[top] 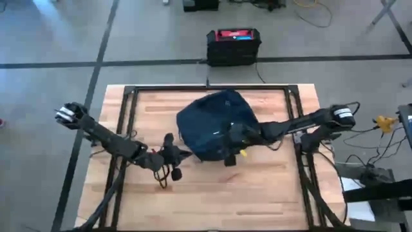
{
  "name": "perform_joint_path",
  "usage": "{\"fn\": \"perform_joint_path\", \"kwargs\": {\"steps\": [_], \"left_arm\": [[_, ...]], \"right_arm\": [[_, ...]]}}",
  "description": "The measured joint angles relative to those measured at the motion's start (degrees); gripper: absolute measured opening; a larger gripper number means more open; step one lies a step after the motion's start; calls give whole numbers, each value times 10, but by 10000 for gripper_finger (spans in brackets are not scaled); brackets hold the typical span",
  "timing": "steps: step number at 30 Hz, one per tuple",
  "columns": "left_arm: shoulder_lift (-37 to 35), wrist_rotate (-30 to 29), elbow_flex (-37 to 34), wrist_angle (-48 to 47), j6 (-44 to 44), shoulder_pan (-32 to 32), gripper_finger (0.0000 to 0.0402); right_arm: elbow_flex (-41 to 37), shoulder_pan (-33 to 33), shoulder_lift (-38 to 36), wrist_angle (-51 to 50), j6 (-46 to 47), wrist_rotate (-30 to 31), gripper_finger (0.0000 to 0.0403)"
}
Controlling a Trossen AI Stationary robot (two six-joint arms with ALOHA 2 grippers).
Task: Unpack backpack
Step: Open the black backpack
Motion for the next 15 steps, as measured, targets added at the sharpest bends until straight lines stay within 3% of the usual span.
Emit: {"fn": "perform_joint_path", "kwargs": {"steps": [10,15], "left_arm": [[6,35,12,-3,23,0,0],[7,35,-6,0,17,0,0]], "right_arm": [[84,0,117,6,-9,-10,127],[91,0,123,1,-9,-10,58]]}}
